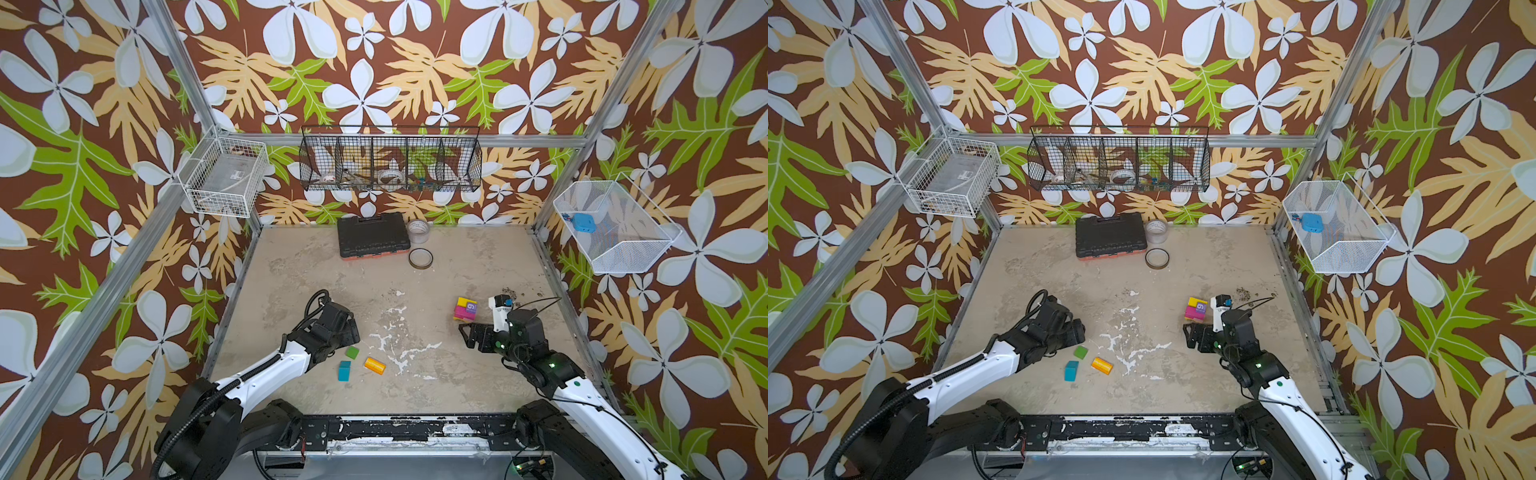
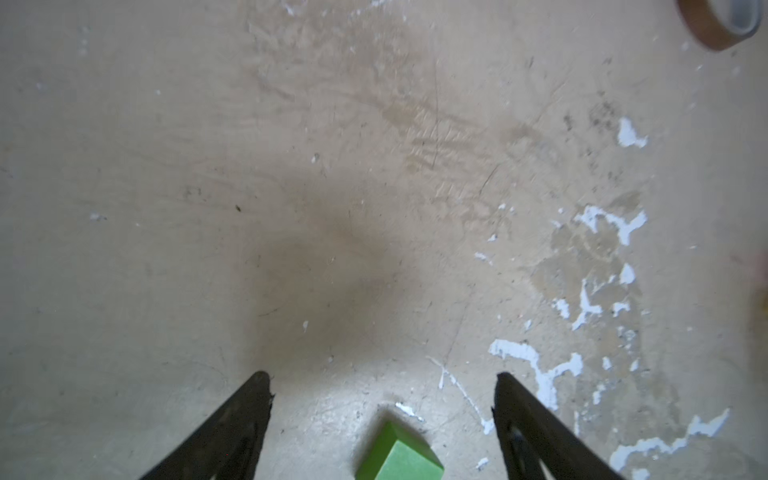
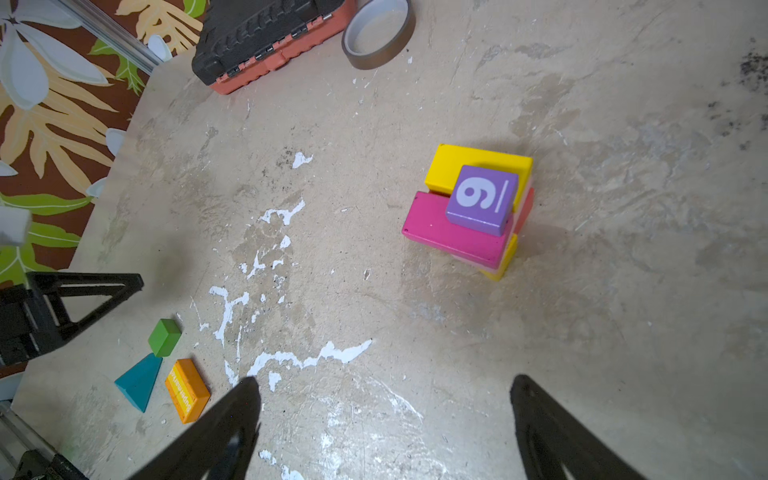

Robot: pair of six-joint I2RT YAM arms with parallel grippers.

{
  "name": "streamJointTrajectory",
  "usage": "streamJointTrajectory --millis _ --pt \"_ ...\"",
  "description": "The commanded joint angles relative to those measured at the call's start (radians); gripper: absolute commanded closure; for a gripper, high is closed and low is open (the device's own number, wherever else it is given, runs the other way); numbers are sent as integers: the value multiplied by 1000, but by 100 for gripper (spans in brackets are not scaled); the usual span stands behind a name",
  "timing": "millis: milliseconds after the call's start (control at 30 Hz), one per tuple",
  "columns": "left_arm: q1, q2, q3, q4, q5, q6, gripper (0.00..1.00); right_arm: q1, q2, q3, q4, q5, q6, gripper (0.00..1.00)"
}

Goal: Build the wood block tower
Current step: 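Lower the left gripper onto the green cube and close on it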

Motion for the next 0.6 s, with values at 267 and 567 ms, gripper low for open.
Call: streamJointTrajectory --millis 267,567 --pt "-158 125 -24 12 -77 -8 25 2 -14 -3 3 -41 -17 6" --pt "-229 155 -10 -4 -100 -22 38 2 -15 -6 7 -57 -19 6"
